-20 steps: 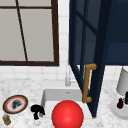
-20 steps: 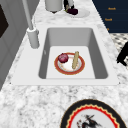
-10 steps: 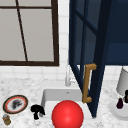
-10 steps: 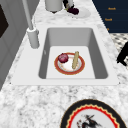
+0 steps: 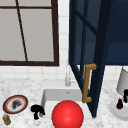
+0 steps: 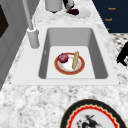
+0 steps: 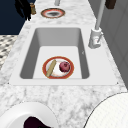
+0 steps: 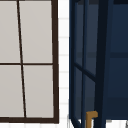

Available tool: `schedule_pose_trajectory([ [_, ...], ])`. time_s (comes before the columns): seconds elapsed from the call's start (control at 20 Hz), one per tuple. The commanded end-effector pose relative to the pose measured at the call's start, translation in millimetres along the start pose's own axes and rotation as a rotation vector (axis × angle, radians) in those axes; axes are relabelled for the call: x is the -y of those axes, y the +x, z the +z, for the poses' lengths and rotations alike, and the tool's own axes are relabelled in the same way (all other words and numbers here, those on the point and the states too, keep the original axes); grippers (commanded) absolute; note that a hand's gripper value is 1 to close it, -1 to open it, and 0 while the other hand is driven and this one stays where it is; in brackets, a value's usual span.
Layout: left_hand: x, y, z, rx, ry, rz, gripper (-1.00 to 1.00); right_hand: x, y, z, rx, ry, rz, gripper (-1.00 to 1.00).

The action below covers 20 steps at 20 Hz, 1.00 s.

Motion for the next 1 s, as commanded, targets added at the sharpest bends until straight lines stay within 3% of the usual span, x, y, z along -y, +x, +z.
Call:
schedule_pose_trajectory([
  [0.0,0,0,0,0.0,0.0,0.0,0.0,-7,23,5,-0.04,-0.024,-0.022,1.0],
  [0.05,0,0,0,0.0,0.0,0.0,0.0,-3,26,5,-0.052,-0.016,-0.007,1.0],
  [0.3,0,0,0,0.0,0.0,0.0,0.0,11,20,11,-0.116,-0.009,-0.022,1.0],
  [0.55,0,0,0,0.0,0.0,0.0,0.0,35,20,31,-0.112,0.027,-0.001,1.0],
  [0.95,0,0,0,0.0,0.0,0.0,0.0,60,25,57,-0.093,0.016,0.004,1.0],
])
